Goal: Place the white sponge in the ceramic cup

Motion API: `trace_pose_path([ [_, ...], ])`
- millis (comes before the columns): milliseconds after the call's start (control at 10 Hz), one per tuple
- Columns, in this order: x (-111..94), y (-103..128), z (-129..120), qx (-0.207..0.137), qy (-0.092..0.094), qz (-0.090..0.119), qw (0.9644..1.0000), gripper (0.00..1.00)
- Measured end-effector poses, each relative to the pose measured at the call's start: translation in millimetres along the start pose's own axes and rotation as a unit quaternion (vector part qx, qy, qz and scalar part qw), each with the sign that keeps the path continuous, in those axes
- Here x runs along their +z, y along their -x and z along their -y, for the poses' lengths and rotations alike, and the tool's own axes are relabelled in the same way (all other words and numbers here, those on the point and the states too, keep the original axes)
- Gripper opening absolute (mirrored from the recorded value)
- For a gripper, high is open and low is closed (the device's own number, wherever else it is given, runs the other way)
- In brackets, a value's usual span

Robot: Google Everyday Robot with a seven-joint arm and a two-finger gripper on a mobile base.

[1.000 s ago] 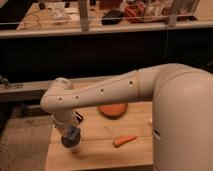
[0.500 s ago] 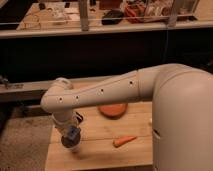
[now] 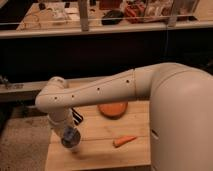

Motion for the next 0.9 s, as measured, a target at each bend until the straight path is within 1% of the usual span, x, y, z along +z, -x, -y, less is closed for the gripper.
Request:
trace_pose_path([
  [200, -1, 2, 8, -0.004, -0.003, 0.008, 1.0000, 0.69],
  [300, 0, 4, 10, -0.002, -0.003, 0.013, 0.9999, 0.77],
  [400, 1, 8, 13, 0.001, -0.001, 0.021, 0.9998, 0.80],
  [600, 3, 19, 14, 0.013, 0.004, 0.034, 0.9993, 0.80],
  [700, 2, 31, 10, 0.026, 0.015, 0.043, 0.9986, 0.80],
  [900, -5, 44, 2, 0.046, 0.039, 0.049, 0.9970, 0.80],
])
